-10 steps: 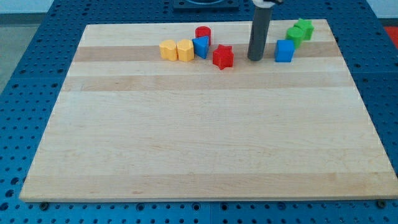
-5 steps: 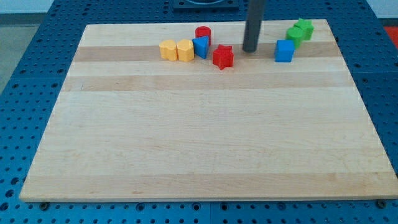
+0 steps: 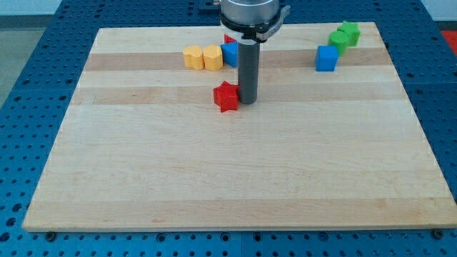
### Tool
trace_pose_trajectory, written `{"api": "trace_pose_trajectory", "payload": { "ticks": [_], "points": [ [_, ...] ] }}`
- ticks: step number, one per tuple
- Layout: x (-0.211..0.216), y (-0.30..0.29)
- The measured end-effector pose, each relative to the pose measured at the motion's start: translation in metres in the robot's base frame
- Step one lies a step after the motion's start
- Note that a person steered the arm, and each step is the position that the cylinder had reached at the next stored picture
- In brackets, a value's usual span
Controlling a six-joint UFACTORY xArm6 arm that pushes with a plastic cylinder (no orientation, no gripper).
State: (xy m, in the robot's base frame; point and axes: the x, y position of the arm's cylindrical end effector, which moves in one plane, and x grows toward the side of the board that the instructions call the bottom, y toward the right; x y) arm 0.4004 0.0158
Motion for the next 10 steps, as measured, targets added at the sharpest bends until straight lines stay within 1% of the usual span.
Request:
{"api": "trace_pose_trajectory", "payload": {
  "ticks": [1, 2, 3, 4, 5, 6, 7, 8, 9, 10],
  "points": [
    [0.012, 0.0],
    [0.014, 0.003],
    [0.037, 0.009],
    [0.125, -0.017],
    [0.139, -0.07],
    [0.122, -0.142],
    [0.038, -0.204],
    [-0.079, -0.246],
    [-0.205, -0.251],
    [-0.208, -0.206]
  ]
}}
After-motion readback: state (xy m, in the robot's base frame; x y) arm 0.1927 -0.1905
